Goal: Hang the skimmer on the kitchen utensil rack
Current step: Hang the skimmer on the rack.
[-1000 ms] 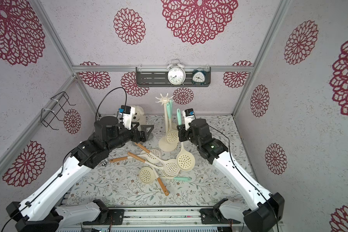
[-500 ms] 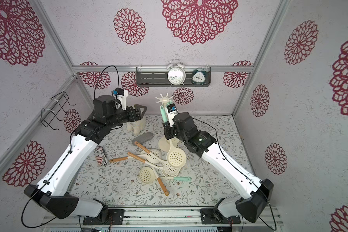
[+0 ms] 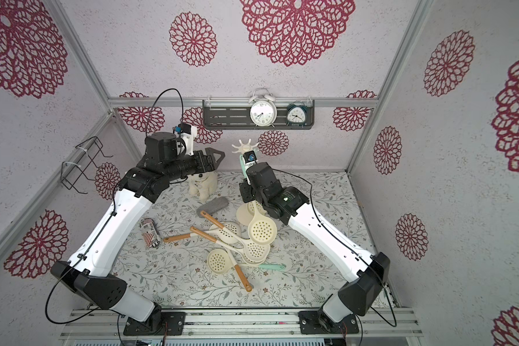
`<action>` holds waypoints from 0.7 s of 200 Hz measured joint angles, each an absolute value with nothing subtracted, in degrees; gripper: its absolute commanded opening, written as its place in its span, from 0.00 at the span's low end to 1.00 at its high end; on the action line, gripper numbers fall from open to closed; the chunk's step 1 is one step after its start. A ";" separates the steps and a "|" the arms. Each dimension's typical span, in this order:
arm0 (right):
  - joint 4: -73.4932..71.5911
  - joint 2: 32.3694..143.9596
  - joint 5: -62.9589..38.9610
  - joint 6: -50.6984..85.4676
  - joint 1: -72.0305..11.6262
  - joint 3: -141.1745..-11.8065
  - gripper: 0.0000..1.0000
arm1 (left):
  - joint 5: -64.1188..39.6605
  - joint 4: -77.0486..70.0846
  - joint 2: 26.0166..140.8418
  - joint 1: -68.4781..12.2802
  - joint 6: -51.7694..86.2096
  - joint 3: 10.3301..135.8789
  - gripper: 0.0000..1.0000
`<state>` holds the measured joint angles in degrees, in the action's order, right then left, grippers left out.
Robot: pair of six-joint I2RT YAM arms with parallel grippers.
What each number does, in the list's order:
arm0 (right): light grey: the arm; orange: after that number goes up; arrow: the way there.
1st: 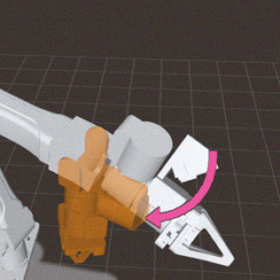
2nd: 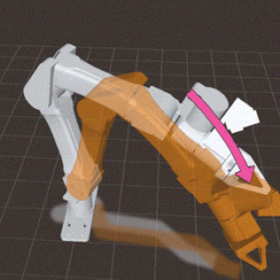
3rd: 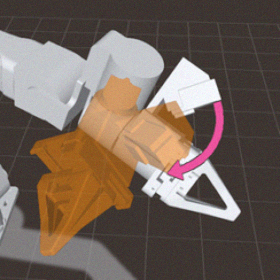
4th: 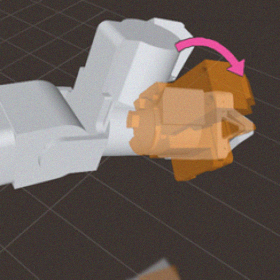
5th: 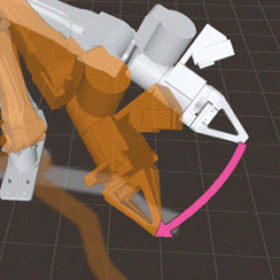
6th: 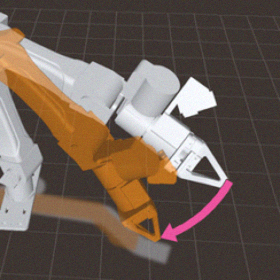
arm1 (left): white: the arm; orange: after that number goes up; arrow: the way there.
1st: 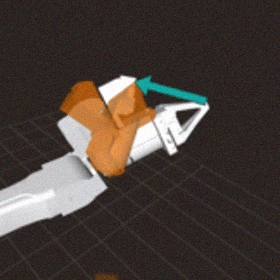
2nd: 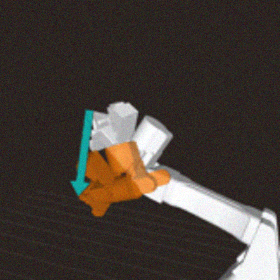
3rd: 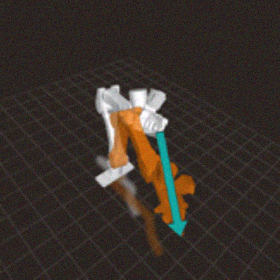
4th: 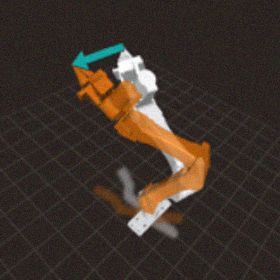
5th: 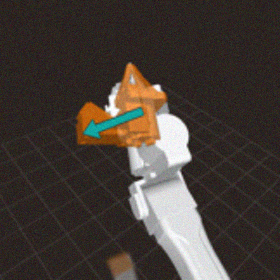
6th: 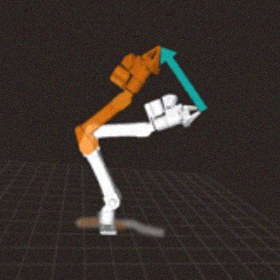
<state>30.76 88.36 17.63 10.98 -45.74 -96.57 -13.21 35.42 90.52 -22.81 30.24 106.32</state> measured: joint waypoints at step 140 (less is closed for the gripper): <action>43.46 99.13 30.74 10.11 -48.60 -111.42 0.00 | -13.43 33.21 87.68 -21.71 30.22 97.91 0.86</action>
<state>43.46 99.13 30.74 10.11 -48.60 -111.42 -13.43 33.21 87.68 -21.71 30.22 97.91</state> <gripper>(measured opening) 0.179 0.865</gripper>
